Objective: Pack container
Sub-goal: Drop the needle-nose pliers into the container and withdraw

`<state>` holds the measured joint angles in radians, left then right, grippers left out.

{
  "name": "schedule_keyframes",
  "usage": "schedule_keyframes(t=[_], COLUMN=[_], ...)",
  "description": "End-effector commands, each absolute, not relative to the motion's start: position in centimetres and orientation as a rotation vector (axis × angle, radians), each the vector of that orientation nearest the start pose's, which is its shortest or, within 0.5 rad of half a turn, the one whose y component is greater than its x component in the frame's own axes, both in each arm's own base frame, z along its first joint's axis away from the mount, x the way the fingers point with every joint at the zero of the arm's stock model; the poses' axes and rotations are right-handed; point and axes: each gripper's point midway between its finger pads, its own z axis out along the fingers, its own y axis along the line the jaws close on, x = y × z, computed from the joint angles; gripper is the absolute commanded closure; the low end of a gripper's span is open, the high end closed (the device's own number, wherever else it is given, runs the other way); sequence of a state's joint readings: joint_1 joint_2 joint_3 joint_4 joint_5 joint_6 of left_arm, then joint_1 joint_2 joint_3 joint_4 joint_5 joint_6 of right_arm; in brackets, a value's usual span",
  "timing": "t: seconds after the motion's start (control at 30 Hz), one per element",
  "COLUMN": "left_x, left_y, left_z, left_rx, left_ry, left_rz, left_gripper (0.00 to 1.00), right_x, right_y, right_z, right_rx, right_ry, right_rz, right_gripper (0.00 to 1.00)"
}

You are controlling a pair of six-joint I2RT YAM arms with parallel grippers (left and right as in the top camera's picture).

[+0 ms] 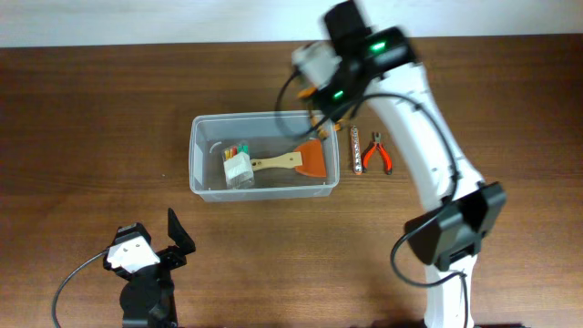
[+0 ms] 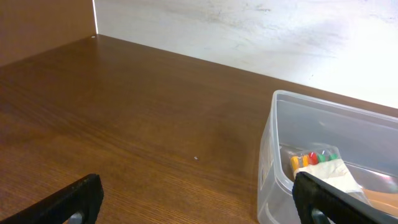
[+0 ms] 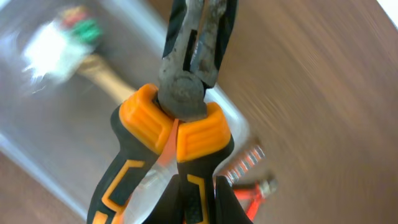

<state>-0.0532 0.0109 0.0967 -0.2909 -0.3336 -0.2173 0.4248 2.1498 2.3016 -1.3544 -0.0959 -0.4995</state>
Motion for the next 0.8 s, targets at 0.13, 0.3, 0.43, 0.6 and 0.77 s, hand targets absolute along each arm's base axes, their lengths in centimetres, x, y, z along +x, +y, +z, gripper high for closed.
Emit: schedule_keyframes(t=[0.13, 0.3, 0.43, 0.6, 0.77], left_x=[22.9, 22.9, 22.9, 22.9, 22.9], left_y=[4.4, 4.4, 4.4, 4.4, 4.4], left_z=[14.8, 14.8, 14.8, 14.8, 14.8], left_rx=[-0.374, -0.374, -0.374, -0.374, -0.374], left_ry=[1.727, 1.727, 1.727, 1.727, 1.727], left_rz=[0.107, 0.107, 0.107, 0.107, 0.107], left_gripper=[0.01, 0.01, 0.01, 0.01, 0.01], right_x=[41.2, 41.2, 40.5, 39.2, 39.8], right_y=[25.7, 25.9, 25.7, 25.4, 25.2], right_z=[14.7, 10.1, 6.8, 4.9, 6.5], right_rx=[-2.116, -2.171, -2.203, -2.242, -2.184], right_ry=[1.919, 1.922, 1.946, 1.971, 2.015], right_rz=[0.027, 0.046, 0.066, 0.082, -0.012], right_gripper=[0.96, 0.96, 0.96, 0.9, 0.33])
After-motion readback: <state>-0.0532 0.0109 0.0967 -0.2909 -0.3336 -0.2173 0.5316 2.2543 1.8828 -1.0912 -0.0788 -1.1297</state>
